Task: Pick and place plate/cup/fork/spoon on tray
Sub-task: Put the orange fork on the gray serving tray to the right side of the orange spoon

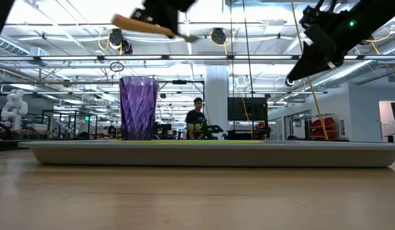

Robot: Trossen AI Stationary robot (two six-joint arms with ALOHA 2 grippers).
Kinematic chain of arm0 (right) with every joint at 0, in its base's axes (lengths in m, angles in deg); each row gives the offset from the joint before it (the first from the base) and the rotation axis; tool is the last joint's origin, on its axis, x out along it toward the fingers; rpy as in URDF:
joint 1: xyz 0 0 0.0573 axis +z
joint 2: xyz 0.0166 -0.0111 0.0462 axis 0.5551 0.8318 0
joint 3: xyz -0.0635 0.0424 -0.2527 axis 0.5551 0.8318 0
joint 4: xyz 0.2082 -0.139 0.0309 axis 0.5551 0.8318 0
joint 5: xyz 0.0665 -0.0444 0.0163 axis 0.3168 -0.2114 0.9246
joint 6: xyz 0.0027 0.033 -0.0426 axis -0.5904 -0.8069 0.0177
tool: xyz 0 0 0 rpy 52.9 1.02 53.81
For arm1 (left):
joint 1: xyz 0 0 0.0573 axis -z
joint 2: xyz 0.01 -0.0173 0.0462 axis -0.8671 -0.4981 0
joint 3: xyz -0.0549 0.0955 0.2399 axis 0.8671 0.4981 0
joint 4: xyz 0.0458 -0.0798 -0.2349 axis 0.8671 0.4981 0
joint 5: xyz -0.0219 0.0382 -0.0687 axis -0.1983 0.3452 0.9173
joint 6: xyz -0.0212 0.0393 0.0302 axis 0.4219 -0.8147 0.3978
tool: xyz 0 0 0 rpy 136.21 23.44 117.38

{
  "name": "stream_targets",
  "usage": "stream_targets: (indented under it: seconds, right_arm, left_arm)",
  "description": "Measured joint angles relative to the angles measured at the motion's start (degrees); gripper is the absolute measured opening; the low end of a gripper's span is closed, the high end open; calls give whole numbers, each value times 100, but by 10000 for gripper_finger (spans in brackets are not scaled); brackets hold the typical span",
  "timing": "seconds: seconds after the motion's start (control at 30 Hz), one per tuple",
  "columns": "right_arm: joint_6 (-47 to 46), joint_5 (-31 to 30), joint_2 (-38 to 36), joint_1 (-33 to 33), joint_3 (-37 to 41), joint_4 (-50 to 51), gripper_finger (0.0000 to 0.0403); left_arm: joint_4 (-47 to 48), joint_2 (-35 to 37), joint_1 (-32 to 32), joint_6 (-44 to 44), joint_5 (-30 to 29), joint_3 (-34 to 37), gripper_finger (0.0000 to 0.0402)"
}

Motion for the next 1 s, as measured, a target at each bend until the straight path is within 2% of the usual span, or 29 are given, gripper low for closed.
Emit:
stream_targets:
  seconds: [0.13,0.27,0.33,0.43,0.67,0.83,0.93,1.0]
  right_arm:
    - [-348,-238,-227,-258,0,1158,116]
    - [-1859,-128,-364,-352,8,2843,116]
    - [-2702,-79,-398,-306,145,3285,116]
    - [-3114,46,-506,-265,364,3290,116]
    - [-2991,540,-564,-262,573,2877,116]
    - [-2968,943,-568,-262,575,2750,116]
    - [-2971,1391,-570,-260,575,2773,116]
    - [-3105,1744,-564,-238,575,2776,116]
  left_arm:
    - [-580,-706,-88,113,174,-493,25]
    - [-1703,-1276,-57,517,592,-942,25]
    - [-2074,-1513,-33,758,657,-1149,25]
    - [-2309,-1757,-57,1094,614,-1360,25]
    - [-2502,-2107,-114,1657,-416,-1406,25]
    - [-3717,-2290,-79,1937,-515,-1402,25]
    - [-4138,-2359,-66,2034,-505,-1408,25]
    - [-4026,-2383,-54,2072,-491,-1400,25]
